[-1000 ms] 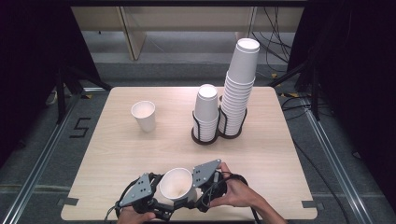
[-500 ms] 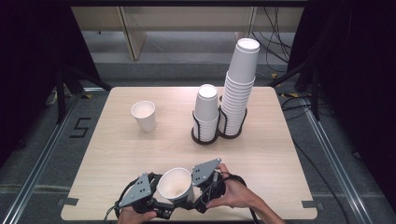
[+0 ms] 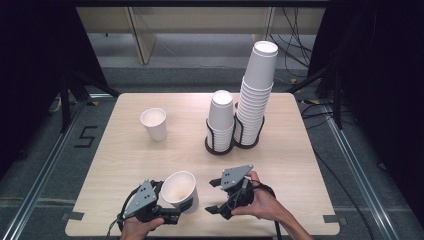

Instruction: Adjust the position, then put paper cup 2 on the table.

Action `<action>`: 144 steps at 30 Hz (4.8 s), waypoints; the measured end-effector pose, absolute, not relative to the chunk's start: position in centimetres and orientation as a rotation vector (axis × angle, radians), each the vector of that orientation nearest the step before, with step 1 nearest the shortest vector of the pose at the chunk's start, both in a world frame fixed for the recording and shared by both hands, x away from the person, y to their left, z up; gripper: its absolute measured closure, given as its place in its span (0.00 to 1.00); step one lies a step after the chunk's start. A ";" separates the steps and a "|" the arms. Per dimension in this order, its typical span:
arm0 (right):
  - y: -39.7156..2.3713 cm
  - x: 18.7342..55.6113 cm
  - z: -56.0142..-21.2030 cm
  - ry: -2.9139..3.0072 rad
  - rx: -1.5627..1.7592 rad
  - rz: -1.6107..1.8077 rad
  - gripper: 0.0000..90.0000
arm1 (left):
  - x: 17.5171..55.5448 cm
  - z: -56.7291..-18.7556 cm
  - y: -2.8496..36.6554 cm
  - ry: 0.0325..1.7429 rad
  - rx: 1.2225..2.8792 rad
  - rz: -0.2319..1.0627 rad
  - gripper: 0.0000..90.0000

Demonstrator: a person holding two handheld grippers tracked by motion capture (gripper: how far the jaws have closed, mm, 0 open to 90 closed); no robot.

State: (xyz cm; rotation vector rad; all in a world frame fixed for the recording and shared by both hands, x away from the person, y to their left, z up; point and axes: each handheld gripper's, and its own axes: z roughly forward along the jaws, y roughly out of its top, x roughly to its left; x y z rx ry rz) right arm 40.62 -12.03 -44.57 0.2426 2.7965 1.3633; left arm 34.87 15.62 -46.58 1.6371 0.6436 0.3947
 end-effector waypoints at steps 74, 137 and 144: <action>-17.2 41.2 -46.2 2.685 0.482 1.263 0.19 | 48.6 -48.7 22.1 1.150 1.584 0.837 0.17; -19.0 40.2 -46.6 2.660 0.590 1.328 0.18 | 41.8 -49.2 22.9 1.227 1.652 0.659 0.16; -19.4 39.8 -46.8 2.647 0.647 1.347 0.19 | 39.6 -49.1 21.7 1.164 1.665 0.637 0.16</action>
